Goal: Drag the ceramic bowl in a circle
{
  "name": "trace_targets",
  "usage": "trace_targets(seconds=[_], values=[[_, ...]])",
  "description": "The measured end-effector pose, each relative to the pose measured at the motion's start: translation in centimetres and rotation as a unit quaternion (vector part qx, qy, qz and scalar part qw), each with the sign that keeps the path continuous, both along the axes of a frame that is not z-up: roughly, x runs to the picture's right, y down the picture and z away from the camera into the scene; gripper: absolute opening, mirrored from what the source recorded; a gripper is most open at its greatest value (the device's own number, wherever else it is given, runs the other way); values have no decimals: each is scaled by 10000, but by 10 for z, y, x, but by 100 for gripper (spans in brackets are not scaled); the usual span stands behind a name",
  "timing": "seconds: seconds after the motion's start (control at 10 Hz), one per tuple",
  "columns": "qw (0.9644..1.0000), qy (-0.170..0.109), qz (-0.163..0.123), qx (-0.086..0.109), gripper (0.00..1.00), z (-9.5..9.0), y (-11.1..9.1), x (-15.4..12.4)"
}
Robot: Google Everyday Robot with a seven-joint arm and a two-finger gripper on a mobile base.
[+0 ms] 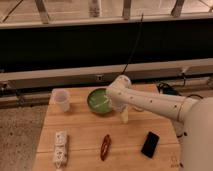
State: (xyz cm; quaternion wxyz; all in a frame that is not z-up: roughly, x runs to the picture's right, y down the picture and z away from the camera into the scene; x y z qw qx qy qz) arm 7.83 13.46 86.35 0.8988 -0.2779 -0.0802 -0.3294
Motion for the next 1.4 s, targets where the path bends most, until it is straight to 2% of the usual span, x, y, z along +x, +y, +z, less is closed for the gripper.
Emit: trace_targets(seconds=[1.4], values=[[9997, 76, -48, -232, 80, 8, 10, -12]])
